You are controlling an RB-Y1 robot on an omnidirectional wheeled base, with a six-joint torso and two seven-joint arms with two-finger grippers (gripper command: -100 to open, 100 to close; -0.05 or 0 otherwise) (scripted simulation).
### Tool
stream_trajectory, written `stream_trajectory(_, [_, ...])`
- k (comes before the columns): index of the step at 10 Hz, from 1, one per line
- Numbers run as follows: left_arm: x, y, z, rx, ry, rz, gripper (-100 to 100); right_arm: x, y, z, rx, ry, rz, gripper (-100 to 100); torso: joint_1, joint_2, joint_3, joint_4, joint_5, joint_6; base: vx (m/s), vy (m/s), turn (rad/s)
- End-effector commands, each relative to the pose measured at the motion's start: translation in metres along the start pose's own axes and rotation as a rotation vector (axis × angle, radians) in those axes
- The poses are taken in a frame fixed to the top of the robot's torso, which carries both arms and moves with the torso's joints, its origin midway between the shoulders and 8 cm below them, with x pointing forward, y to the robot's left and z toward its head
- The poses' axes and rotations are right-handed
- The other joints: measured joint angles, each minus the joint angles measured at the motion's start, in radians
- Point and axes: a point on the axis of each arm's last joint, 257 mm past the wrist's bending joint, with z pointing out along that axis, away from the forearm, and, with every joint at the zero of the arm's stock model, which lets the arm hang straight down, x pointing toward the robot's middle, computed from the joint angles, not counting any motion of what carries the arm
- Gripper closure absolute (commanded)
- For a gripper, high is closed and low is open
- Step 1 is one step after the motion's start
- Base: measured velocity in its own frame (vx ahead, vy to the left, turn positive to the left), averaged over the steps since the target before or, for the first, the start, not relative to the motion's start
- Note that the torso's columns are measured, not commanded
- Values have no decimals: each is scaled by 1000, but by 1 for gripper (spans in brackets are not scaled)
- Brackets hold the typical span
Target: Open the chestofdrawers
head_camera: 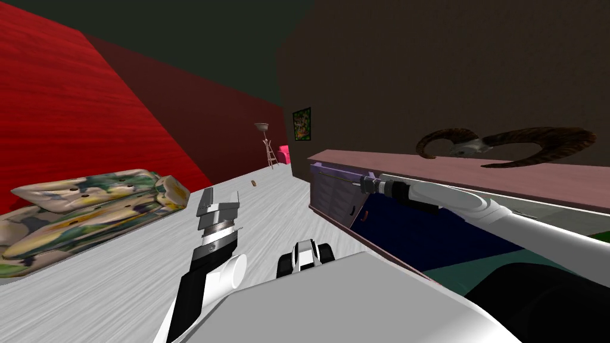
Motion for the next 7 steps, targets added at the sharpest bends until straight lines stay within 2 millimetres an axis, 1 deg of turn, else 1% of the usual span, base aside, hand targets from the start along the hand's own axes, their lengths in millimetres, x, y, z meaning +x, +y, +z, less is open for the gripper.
stream_trajectory(1, [0, 0, 0, 0, 0, 0, 0, 0, -24, -1, 0, -16, -8, -100, -1, 0, 0, 0, 0, 1, 4, 21, -96])
stream_trajectory(2, [0, 0, 0, 0, 0, 0, 0, -1, -36, -2, -1, -24, -12, -100, 1, 2, 2, 0, 0, 1, 19, 12, -73])
stream_trajectory(3, [0, 0, 0, 0, 0, 0, 0, -2, -42, -2, -1, -28, -15, -100, 3, 5, 3, 1, 0, 1, 18, 11, -61])
stream_trajectory(4, [0, 0, 0, 0, 0, 0, 0, -4, -54, -3, -2, -37, -19, -100, 5, 7, 5, 1, 0, 1, 11, 15, -72])
stream_trajectory(5, [0, 0, 0, 0, 0, 0, 0, -2, -48, -3, -1, -32, -19, -100, 5, 8, 5, 2, 1, 2, 5, 7, -14])
stream_trajectory(6, [0, 0, 0, 0, 0, 0, 0, -3, -49, -3, -1, -33, -17, 0, 5, 8, 6, 2, 0, 1, 0, 0, 0])
stream_trajectory(7, [0, 0, 0, 0, 0, 0, 0, -3, -49, -3, -2, -33, -17, 0, 4, 8, 5, 2, 0, 2, 0, 0, 0])
